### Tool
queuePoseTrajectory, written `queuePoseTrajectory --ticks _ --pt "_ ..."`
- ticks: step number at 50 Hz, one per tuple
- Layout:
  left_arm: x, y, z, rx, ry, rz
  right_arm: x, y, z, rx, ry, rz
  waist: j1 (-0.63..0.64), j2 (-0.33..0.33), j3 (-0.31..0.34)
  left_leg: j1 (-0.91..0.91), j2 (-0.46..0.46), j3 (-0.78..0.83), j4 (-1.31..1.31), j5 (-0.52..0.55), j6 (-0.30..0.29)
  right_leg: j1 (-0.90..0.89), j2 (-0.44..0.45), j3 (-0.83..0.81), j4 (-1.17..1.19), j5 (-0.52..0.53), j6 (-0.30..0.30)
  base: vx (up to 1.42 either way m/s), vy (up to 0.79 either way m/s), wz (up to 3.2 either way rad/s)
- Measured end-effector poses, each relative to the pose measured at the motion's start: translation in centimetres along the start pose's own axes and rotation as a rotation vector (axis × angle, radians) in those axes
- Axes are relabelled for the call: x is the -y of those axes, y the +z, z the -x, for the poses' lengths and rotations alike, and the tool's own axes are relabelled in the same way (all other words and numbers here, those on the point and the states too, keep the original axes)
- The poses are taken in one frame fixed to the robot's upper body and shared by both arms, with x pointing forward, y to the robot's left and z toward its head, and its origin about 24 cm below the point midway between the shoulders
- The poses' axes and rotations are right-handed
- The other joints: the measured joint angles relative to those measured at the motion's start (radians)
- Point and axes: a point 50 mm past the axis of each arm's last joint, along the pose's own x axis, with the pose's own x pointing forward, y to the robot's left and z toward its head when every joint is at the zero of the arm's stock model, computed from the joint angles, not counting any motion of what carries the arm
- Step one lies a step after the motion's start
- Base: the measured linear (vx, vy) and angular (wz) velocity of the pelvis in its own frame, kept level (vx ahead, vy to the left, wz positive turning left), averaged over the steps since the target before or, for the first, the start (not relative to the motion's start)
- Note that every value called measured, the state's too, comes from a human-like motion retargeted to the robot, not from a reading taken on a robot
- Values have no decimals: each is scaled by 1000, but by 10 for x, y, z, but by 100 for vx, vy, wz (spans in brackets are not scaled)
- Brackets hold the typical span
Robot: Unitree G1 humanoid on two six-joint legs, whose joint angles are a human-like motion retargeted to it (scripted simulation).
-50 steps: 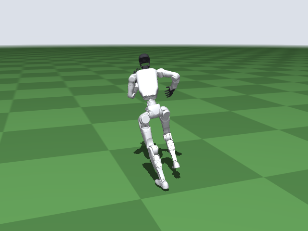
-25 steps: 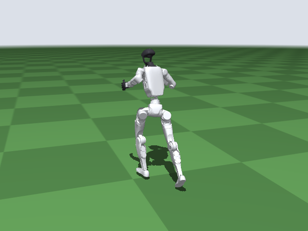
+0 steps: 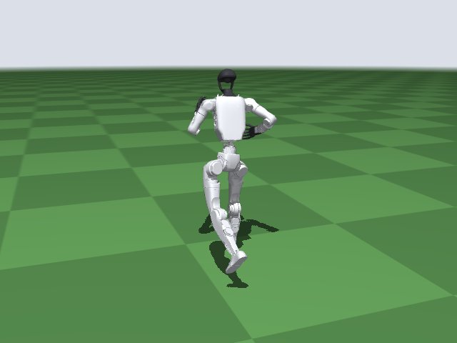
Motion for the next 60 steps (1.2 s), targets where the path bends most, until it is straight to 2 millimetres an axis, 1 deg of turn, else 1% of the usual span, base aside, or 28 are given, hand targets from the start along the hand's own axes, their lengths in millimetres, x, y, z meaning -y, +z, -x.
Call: queuePoseTrajectory --ticks 2,3,5,8,10,12,15,17,20,22,24,26,28,30,32,34,36,38,40,42,44,45,47,49,51,54,57,60 --pt "-10 -29 34 -200 56 1 -4 7 -26 98 14 1 83 40 21 -164 34 75 419 -114 44 6 28 7 134 9 -57 170 -54 -100" --pt "-20 -42 57 -315 134 26 -6 14 -42 160 21 21 123 82 17 -282 81 104 624 -157 43 -23 66 15 243 -53 -114 164 -49 -103" --pt "-34 -55 110 -531 273 91 -15 44 -77 324 65 69 219 119 12 -474 84 109 889 -257 118 -39 120 46 406 -196 -173 162 -50 -112" --pt "-55 -22 169 -712 385 147 -53 116 -103 667 231 88 379 84 -80 -785 21 154 971 -292 159 15 165 94 407 -252 -204 168 -44 -119" --pt "-60 4 181 -802 346 116 -76 150 -93 848 324 1 530 15 -133 -902 -11 229 831 -274 188 132 171 135 291 -162 -192 179 -32 -135" --pt "-64 18 185 -872 282 99 -91 168 -75 966 417 -68 679 -51 -160 -931 -39 301 553 -215 178 271 159 172 160 26 -152 187 -17 -133" --pt "-71 32 187 -922 196 91 -107 183 -49 1088 572 -66 841 -70 -158 -803 -45 391 -25 -122 69 516 184 255 -15 328 -93 193 -2 -123" --pt "-75 40 184 -885 190 65 -113 185 -36 1129 667 -36 876 16 -141 -663 17 473 -338 -164 -60 662 264 336 -18 378 -111 194 8 -84" --pt "-76 44 181 -790 220 31 -110 175 -31 1068 713 -19 833 165 -125 -538 128 526 -479 -255 -203 738 352 275 235 292 -185 186 15 1" --pt "-74 30 173 -699 269 9 -101 157 -43 950 623 6 765 207 -100 -504 151 434 -393 -215 -152 653 307 144 574 176 -241 166 16 65" --pt "-70 2 150 -580 313 -2 -85 124 -64 772 466 24 701 155 -60 -532 95 352 -202 -283 -15 477 184 95 930 18 -268 148 12 73" --pt "-62 -26 103 -427 313 24 -63 74 -82 529 266 32 646 46 -43 -596 2 316 -14 -420 108 224 64 137 1199 -96 -234 140 4 87" --pt "-47 -27 47 -238 250 79 -43 29 -75 323 123 11 569 -19 -53 -602 -57 286 70 -499 145 2 2 169 1295 -138 -198 144 -1 132" --pt "-26 -9 6 -51 128 101 -28 13 -49 235 76 -41 454 5 -90 -535 -52 229 37 -500 75 -118 3 141 1194 -176 -238 145 -4 168" --pt "-12 10 -8 78 79 138 -13 15 -20 169 58 -32 315 85 -147 -434 -9 141 -68 -448 -4 -146 37 68 914 -138 -232 150 -14 192" --pt "-5 23 -11 146 52 193 -1 14 3 72 29 -19 182 135 -191 -312 18 53 -197 -352 -49 -98 52 -2 519 -16 -173 155 -31 216" --pt "-1 35 -13 189 3 216 10 10 22 -25 -1 -10 68 126 -205 -186 19 -31 -299 -240 -73 -11 27 -40 129 106 -80 156 -53 250" --pt "3 43 -10 205 -69 180 18 8 38 -104 -25 20 1 89 -186 -72 66 -63 -346 -165 -104 41 10 -34 -79 107 -6 146 -86 223" --pt "3 45 -3 178 -118 134 24 7 47 -152 -41 73 2 57 -151 -39 152 25 -247 -192 -92 52 0 -21 -124 57 4 130 -98 145" --pt "-5 35 11 89 -110 103 26 5 43 -147 -51 116 48 27 -111 -124 202 130 72 -327 20 85 -74 -75 -86 122 4 115 -71 111" --pt "-18 8 36 -99 -32 72 28 -4 27 -121 -60 120 115 39 -67 -260 198 109 418 -453 133 103 -137 -119 38 166 -4 106 -44 84" --pt "-25 -11 56 -230 36 62 29 -11 15 -113 -65 120 159 58 -39 -325 178 70 565 -497 171 99 -149 -121 133 139 -16 95 -45 29" --pt "-41 -53 116 -561 253 90 31 -17 -26 -75 -37 228 261 115 10 -461 152 17 757 -547 181 55 -114 -111 347 -2 -72 87 -50 -5" --pt "-52 -68 175 -814 381 85 23 11 -75 96 13 378 357 134 22 -600 118 33 826 -566 199 57 -91 -125 434 -79 -118 83 -44 8" --pt "-62 -53 208 -940 364 31 2 60 -107 349 53 368 461 116 -8 -715 64 81 756 -546 216 98 -69 -152 412 -80 -154 85 -32 33" --pt "-75 -16 226 -1044 308 -1 -31 116 -113 637 153 269 620 53 -89 -784 -38 163 397 -449 207 176 -34 -169 333 40 -157 90 -19 62" --pt "-86 10 239 -1112 352 -2 -60 141 -98 767 317 296 715 60 -145 -668 -60 309 -158 -296 117 262 73 -67 314 222 -133 96 -12 106" --pt "-96 25 241 -1117 362 -38 -79 150 -80 813 491 339 707 160 -178 -546 9 595 -489 -94 -23 311 269 84 420 307 -121 93 -19 172"
